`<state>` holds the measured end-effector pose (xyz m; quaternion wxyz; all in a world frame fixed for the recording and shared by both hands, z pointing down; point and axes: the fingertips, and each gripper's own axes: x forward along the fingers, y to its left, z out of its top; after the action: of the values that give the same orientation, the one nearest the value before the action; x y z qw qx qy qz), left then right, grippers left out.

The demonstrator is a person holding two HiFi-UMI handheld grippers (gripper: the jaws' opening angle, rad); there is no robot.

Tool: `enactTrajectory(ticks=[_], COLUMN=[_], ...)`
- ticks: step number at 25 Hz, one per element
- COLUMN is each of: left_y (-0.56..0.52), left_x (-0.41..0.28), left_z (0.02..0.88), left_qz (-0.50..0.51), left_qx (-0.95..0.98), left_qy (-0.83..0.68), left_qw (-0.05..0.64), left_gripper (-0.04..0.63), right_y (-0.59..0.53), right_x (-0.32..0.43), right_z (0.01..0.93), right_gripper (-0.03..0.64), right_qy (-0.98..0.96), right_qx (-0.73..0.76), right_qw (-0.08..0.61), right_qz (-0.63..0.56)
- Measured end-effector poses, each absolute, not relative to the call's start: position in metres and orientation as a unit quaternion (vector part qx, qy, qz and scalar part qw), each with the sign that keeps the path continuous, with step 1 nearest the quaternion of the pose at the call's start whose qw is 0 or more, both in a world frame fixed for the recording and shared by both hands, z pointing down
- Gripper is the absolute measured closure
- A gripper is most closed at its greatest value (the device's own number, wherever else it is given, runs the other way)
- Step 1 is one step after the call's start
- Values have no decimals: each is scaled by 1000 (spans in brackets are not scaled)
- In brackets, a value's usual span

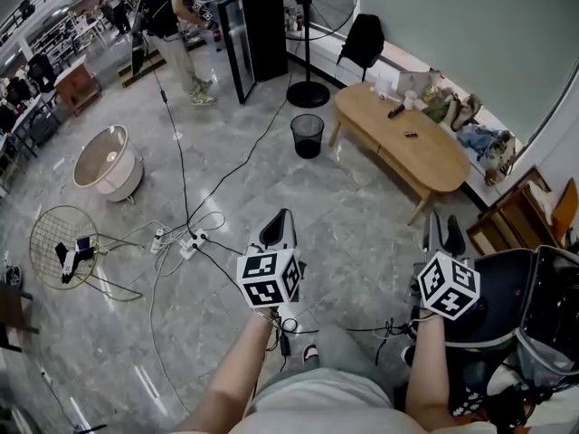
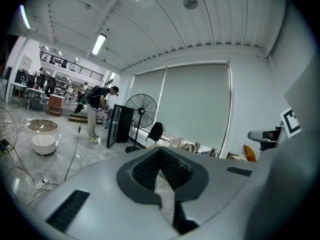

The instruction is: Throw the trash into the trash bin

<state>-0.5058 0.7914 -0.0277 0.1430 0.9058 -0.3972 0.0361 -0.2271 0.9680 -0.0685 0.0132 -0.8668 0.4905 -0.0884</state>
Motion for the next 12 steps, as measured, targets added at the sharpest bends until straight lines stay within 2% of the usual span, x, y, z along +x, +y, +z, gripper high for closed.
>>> enactTrajectory(ticks=[12], left_y=[752], left_x=[-478], left_z=[-3], left_qz=[61], left_qx=[901], left_qy=[-400], left_qw=[156], left_gripper=[586], right_y=[933], right_x=[-193], right_z=[-44], right_gripper=[422], right_qy=[484], right_qx=[-868], right_qw=[7], right_qz=[-113])
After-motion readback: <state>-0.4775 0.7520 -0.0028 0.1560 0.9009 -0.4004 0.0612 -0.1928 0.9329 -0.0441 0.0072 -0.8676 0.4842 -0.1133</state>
